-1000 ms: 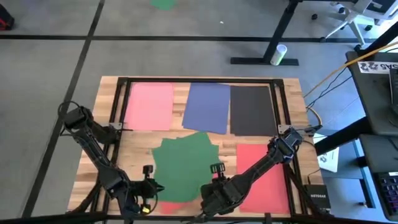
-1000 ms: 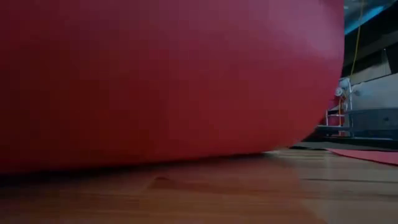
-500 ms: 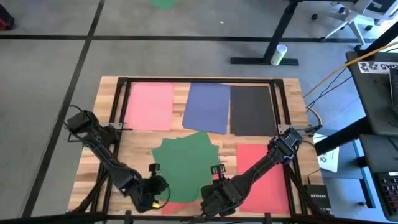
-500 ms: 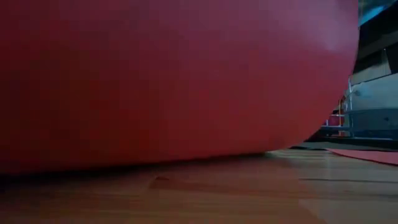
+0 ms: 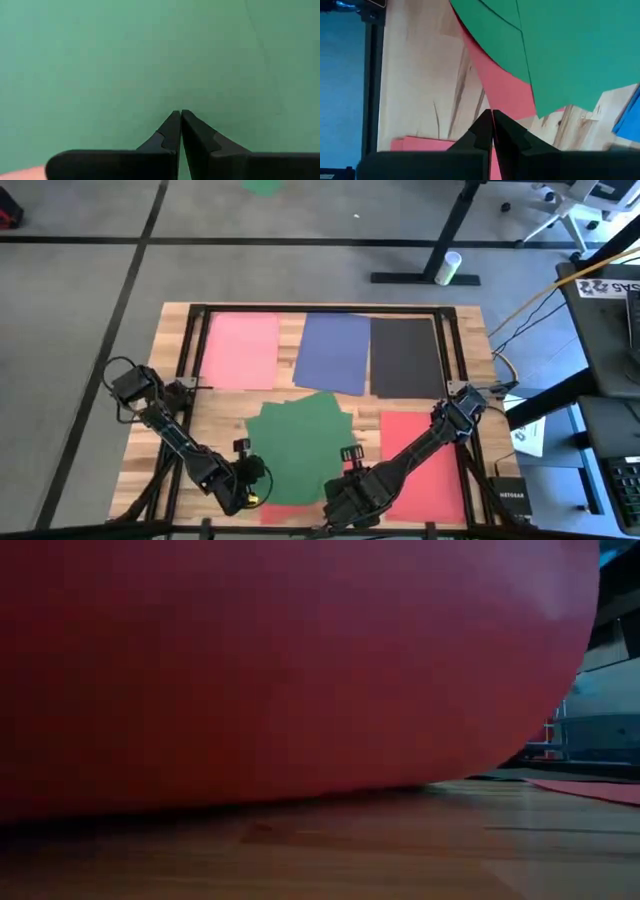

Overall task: Organize paper
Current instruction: Stack the red paper on top of the other red papers on the table

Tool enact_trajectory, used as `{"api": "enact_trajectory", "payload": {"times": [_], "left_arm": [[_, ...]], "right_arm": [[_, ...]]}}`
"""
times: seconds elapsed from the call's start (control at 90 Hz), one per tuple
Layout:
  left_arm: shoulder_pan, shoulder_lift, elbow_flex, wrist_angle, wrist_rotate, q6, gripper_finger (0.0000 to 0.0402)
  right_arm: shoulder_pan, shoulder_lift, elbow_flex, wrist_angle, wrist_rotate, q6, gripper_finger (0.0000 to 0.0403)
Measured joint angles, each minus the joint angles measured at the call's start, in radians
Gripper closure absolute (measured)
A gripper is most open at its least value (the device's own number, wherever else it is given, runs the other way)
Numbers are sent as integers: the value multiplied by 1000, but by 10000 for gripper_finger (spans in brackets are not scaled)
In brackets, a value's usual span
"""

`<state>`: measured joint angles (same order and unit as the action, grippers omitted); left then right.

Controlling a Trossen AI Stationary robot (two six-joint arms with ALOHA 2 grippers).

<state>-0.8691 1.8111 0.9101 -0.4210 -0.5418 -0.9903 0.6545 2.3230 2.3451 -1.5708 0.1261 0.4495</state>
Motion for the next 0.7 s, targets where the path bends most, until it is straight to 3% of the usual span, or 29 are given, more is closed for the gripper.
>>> {"api": "enact_trajectory", "payload": {"times": [0.522,0.7], "left_arm": [[-200,-50,-25,-271,34,-389,402],[-248,-123,-28,-270,92,-442,402]], "right_arm": [[49,0,0,0,-48,102,403],[61,0,0,6,34,128,403]]}}
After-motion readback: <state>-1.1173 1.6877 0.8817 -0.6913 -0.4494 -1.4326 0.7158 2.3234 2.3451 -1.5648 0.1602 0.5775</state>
